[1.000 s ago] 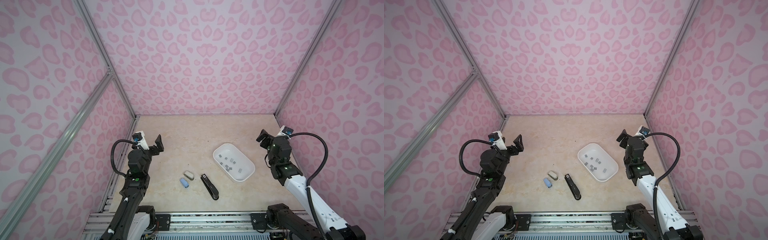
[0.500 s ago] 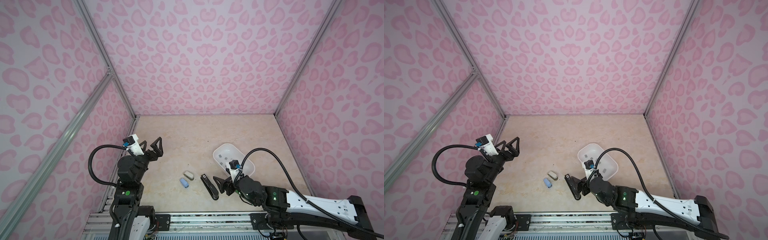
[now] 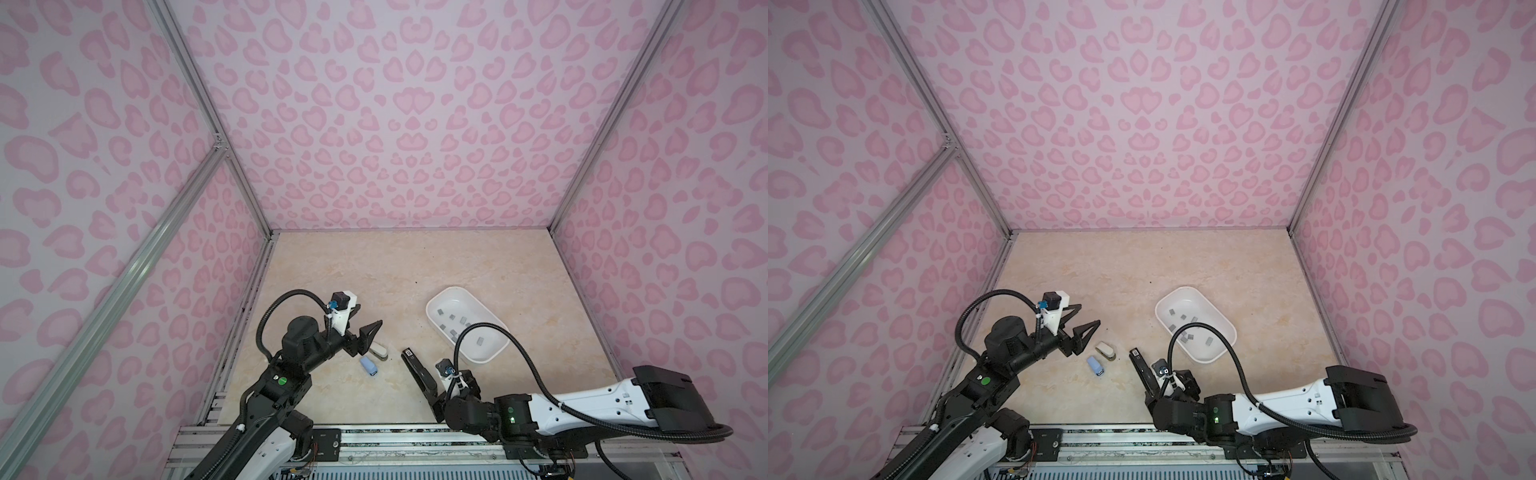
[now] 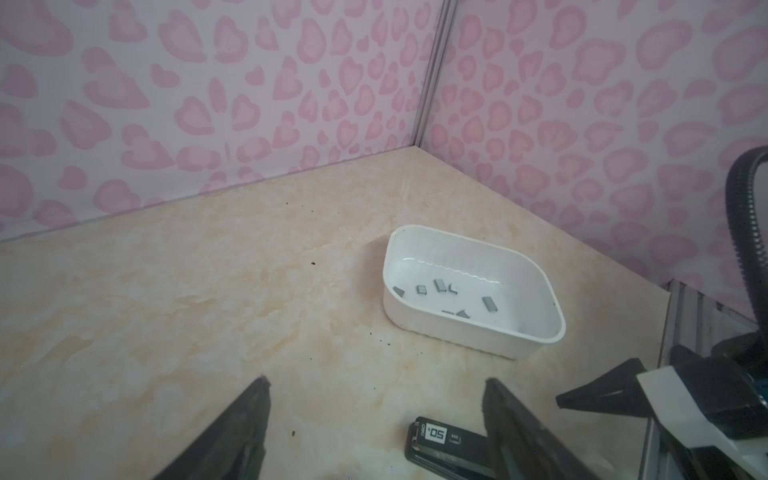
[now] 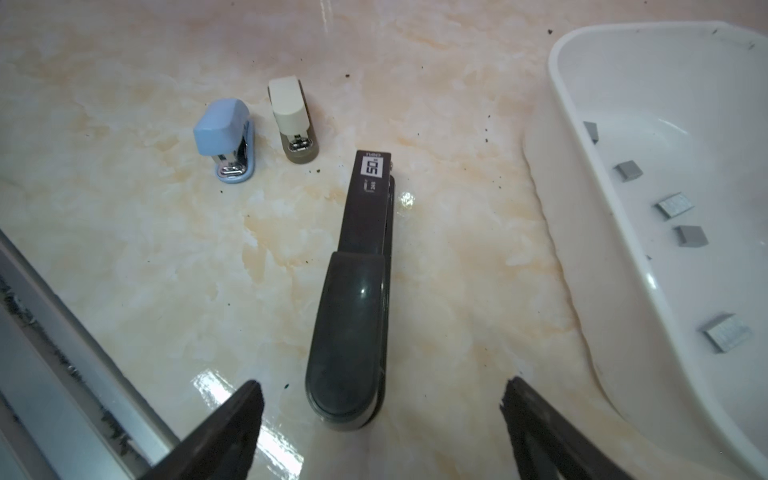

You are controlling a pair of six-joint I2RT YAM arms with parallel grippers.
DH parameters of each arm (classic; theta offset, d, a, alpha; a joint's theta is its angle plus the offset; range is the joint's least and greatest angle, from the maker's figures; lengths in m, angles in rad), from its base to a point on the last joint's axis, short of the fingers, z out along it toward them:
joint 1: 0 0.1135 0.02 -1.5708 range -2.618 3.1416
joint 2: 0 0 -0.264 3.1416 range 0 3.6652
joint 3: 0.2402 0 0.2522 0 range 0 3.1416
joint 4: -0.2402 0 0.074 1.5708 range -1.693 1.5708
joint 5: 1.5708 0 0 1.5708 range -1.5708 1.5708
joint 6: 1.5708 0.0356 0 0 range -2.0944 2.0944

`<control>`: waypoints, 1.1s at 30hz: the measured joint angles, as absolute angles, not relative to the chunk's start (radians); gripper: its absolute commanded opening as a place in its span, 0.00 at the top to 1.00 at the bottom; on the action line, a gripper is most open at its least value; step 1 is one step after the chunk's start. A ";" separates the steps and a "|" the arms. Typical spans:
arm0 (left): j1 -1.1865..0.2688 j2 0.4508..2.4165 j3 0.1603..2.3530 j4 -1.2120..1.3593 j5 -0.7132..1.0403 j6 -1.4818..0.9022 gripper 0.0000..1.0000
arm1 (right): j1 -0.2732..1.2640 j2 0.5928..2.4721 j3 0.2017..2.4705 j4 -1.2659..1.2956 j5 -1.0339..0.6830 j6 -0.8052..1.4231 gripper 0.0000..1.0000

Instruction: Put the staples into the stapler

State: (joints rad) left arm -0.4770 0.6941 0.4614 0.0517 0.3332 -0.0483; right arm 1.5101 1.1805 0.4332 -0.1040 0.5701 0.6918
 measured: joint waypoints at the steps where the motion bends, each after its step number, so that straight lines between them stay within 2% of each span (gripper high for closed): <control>1: -0.482 0.713 0.463 0.049 0.336 -0.026 0.22 | 1.510 1.206 0.446 -0.107 0.576 0.705 0.11; 7: -0.520 0.822 0.482 0.054 0.380 0.085 0.27 | 1.502 1.340 0.500 -0.155 0.620 0.750 0.17; 13: -0.601 0.895 0.493 0.056 0.449 0.170 0.30 | 1.443 1.353 0.475 -0.145 0.632 0.756 0.25; 22: -0.715 1.061 0.535 0.054 0.502 0.262 0.31 | 1.320 1.217 0.355 -0.087 0.598 0.736 0.27; 33: -0.850 1.385 0.723 0.033 0.444 0.331 0.32 | 1.287 0.962 0.327 -0.112 0.545 0.694 0.24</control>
